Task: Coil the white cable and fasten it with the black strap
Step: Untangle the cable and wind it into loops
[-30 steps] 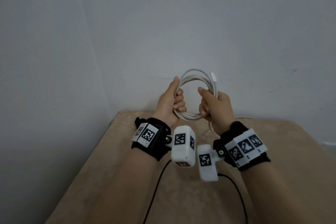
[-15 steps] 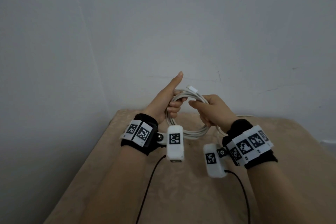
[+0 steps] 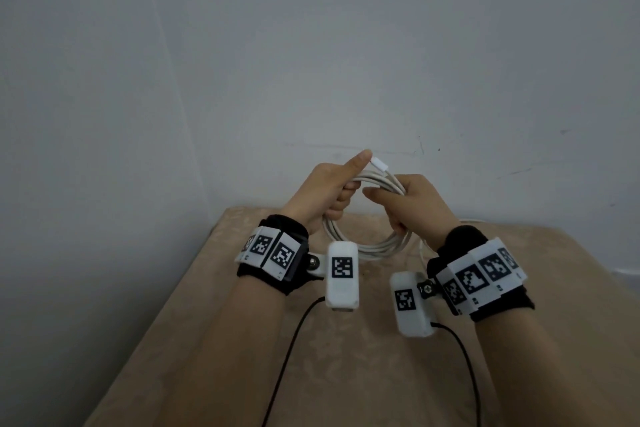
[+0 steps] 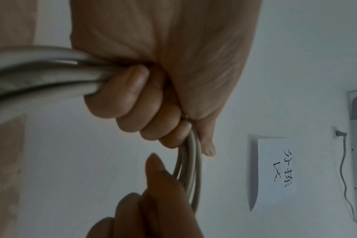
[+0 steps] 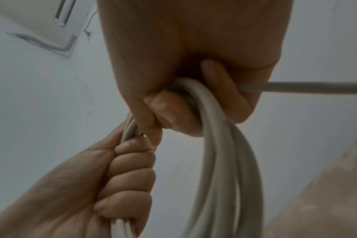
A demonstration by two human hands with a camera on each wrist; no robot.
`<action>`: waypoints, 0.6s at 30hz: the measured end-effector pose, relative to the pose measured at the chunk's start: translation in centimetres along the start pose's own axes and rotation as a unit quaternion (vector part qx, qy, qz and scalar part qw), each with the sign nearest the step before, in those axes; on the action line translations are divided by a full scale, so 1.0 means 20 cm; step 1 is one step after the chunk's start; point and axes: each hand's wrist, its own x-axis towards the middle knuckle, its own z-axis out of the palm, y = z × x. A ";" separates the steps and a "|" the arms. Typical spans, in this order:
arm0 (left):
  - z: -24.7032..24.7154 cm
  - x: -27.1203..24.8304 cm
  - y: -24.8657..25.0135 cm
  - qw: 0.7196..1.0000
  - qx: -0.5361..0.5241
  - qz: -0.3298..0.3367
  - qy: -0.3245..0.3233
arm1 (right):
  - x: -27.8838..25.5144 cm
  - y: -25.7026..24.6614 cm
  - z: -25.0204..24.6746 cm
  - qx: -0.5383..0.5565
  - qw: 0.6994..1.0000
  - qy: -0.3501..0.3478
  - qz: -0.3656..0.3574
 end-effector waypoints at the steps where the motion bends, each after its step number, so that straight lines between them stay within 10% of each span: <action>1: 0.00 0.00 0.00 1.000 -0.016 -0.001 0.001 | -0.01 -0.01 -0.01 0.006 1.000 -0.005 -0.015; 18: -0.06 0.00 0.03 0.976 -0.201 -0.079 0.005 | -0.01 0.00 -0.12 0.066 0.995 0.077 -0.010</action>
